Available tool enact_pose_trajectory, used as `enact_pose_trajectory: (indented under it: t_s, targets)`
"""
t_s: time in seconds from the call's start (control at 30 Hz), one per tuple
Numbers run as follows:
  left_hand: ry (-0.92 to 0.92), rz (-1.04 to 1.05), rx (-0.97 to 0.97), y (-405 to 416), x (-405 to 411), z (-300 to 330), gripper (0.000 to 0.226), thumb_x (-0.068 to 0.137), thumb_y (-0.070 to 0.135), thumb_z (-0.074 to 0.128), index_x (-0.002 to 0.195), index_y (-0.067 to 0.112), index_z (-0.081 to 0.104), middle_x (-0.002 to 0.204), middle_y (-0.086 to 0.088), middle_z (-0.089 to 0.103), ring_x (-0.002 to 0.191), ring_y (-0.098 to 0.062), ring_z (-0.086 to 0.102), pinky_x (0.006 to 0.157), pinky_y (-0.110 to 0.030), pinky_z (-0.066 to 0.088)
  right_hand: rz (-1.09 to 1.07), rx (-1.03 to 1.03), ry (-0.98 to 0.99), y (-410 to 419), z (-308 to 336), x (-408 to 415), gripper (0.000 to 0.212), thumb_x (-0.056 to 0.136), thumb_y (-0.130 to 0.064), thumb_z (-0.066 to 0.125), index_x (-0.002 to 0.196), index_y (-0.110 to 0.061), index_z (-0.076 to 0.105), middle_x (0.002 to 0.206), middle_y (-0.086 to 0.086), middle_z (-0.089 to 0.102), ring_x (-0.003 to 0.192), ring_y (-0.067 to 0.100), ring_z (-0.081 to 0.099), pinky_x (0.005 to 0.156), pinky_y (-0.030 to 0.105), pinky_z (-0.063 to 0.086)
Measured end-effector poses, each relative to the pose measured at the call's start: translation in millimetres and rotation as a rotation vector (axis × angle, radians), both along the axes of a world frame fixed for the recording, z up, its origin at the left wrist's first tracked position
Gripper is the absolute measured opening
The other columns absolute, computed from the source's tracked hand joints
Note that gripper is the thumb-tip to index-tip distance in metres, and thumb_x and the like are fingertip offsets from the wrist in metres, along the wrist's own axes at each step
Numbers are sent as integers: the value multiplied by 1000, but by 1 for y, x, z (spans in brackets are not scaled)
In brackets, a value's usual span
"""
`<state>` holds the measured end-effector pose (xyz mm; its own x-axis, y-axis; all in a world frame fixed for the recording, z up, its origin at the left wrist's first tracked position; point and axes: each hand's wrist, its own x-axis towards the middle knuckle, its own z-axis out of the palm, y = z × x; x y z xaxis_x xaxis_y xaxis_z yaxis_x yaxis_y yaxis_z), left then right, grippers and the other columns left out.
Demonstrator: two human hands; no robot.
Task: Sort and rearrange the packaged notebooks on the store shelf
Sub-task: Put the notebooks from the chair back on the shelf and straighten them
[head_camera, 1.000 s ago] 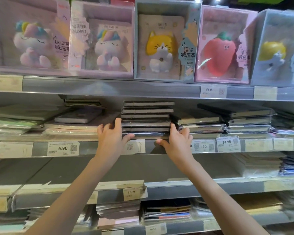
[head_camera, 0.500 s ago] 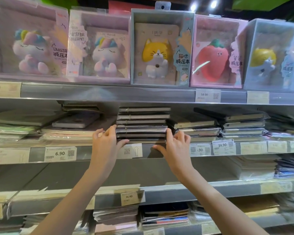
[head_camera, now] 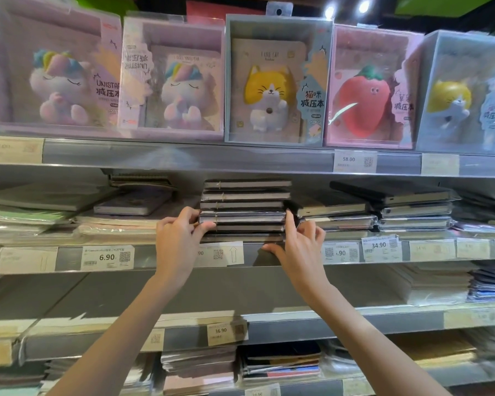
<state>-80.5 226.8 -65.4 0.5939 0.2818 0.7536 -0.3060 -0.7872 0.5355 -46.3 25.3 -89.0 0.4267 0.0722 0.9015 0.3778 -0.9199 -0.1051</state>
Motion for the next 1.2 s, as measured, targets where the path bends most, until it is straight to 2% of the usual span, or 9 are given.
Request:
enact_pose_trajectory:
  t_s: [0.07,0.17,0.27,0.37,0.7,0.87,1.0,1.07,1.2]
  targets:
    - [-13,11,-6,0,-1,-1,37,81,36,64,108,10,61,85,-6,71,102,-26,54,91,-32,34,-38,-10,-77,-2,-1,1,85,49,-38,88,112,10,58,60,13,57,80,21,30,70,43,44]
    - [-28,35,10,2,-2,-2,41,78,39,64,107,11,62,85,-6,72,96,-24,60,93,-33,38,-107,-58,-146,-5,-3,6,86,50,-45,85,114,6,60,58,7,57,79,18,34,75,34,29]
    - [-10,29,-33,4,-2,5,40,77,40,68,106,13,64,90,-7,72,86,-22,66,78,-40,52,-134,-93,-125,-6,-11,10,90,58,-48,81,129,-2,49,64,4,58,77,20,41,75,32,27]
    - [45,56,-19,5,-2,13,40,79,39,68,107,11,63,90,-11,72,79,-23,65,71,-35,51,-149,-134,-123,-3,-21,11,89,69,-44,76,139,-9,35,78,1,60,78,21,37,75,34,32]
    - [164,46,63,7,-5,26,42,79,43,68,104,10,62,98,-11,71,91,-28,64,84,-42,49,-126,-133,-34,-8,-14,4,78,76,-47,68,140,-14,38,93,3,62,82,27,54,75,41,44]
    - [287,-14,85,15,-2,32,67,78,48,66,129,9,48,118,-11,63,111,-31,56,94,-45,45,-70,-75,-95,-35,17,5,63,80,-56,45,120,-9,58,113,13,58,105,27,39,86,47,42]
    - [465,6,168,10,7,47,78,78,57,60,136,8,41,132,-13,53,123,-31,46,104,-43,37,-128,-272,255,-35,55,5,93,72,-81,17,124,-13,53,133,11,48,131,32,26,109,52,20]
    - [539,8,157,10,12,52,76,76,60,59,128,7,47,127,-14,55,118,-31,50,99,-40,41,-131,-358,392,-29,65,5,102,67,-85,6,131,-17,47,141,6,43,137,30,17,113,52,10]
    - [667,-11,181,19,20,57,75,72,68,54,113,5,54,101,-9,61,94,-25,56,81,-33,46,-108,-402,481,-19,72,9,81,80,-76,27,126,-13,52,143,5,41,140,28,14,114,56,2]
